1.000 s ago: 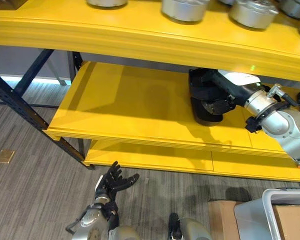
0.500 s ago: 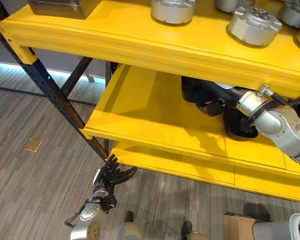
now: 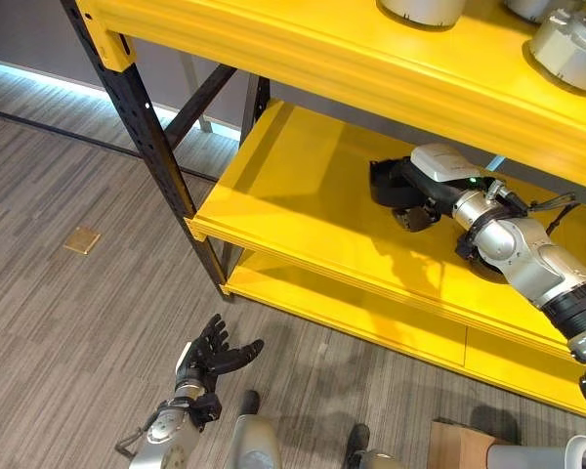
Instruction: Move parts from the plastic box to the shelf.
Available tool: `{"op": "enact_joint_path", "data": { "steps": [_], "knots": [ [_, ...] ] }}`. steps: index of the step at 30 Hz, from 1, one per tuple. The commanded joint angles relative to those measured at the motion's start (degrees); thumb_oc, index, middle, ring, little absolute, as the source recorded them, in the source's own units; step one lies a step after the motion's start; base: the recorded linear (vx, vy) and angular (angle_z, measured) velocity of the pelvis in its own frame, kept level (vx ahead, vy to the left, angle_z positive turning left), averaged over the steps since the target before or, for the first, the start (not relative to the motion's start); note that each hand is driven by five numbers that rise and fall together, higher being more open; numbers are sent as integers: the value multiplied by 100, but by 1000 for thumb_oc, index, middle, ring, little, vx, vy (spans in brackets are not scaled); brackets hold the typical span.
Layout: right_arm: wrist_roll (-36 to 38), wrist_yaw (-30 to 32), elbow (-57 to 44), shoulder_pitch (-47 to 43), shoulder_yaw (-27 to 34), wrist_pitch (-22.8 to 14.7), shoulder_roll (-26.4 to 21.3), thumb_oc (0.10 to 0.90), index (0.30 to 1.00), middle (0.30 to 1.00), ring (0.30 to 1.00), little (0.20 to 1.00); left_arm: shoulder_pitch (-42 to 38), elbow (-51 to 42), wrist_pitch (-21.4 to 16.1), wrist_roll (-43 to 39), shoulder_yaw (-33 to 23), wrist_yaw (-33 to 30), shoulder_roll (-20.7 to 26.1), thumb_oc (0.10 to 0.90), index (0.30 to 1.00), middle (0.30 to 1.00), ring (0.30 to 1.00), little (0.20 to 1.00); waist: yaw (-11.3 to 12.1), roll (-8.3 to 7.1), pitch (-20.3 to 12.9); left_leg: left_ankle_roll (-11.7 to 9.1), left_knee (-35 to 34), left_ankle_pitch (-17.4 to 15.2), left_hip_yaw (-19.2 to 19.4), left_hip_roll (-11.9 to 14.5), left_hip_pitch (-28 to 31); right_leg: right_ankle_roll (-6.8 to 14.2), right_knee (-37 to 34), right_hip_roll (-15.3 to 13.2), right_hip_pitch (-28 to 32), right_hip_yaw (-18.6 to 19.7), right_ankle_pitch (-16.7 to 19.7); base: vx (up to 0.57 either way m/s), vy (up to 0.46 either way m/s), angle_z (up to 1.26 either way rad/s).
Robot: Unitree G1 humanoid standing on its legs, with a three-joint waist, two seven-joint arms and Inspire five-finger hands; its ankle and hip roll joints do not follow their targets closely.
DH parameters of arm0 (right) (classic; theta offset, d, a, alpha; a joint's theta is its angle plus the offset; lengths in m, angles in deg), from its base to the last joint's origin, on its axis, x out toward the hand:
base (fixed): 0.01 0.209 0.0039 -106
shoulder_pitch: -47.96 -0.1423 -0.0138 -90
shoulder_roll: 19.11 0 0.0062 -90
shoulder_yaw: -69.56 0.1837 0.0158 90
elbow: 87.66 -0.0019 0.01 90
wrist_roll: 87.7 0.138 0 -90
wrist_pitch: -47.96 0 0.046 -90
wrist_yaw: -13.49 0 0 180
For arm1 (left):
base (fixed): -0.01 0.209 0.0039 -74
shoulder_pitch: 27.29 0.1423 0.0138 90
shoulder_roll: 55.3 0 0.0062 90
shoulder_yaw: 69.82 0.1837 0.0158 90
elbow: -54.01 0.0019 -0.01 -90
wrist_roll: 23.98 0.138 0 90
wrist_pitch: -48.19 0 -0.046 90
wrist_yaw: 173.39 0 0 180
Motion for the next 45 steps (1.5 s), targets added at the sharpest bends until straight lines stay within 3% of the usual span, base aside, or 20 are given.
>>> {"op": "enact_joint_path", "data": {
  "steps": [1, 9, 19, 32, 45],
  "knots": [
    [-209, 486, 162, -1126, 93, 66, -18, 400, 300, 300, 300, 300, -297, -512, -562, -130, 182, 171, 464, 900, 1000, 1000, 1000, 1000, -6, -2, -114, -57, 356, -87, -246, 335, -451, 219, 206, -529, 351, 16, -226, -37, 2, 7],
    [-231, 703, 945, -1311, 64, 219, 249, 400, 300, 300, 300, 300, -446, -495, -649, -196, 284, 60, 484, 900, 1000, 1000, 1000, 1000, -3, 273, 143, -27, 418, -28, -266, 248, -697, 201, 372, -599, 22, 61, -231, -40, 7, 3],
    [-214, 809, 1489, -1461, 33, 326, 596, 400, 300, 300, 300, 300, -565, -471, -714, -273, 347, 4, 456, 900, 1000, 1000, 1000, 1000, -47, 453, 290, 3, 479, -12, -269, 187, -827, 192, 530, -667, -152, 117, -262, -6, 2, 0],
    [-228, 833, 1511, -1668, -83, 325, 718, 400, 300, 300, 300, 300, -595, -375, -746, -339, 302, -20, 450, 900, 1000, 1000, 1000, 1000, -30, 459, 396, 9, 518, 5, -350, 143, -919, 184, 633, -694, -203, 51, -272, -5, -1, 3],
    [-227, 535, 714, -1884, -386, 156, 677, 400, 300, 300, 300, 300, -526, -385, -704, -371, 225, -20, 522, 900, 1000, 1000, 1000, 1000, 91, 388, 440, 17, 566, -16, -458, 106, -982, 170, 704, -690, -177, -25, -314, 0, -4, 4]
  ]
}}
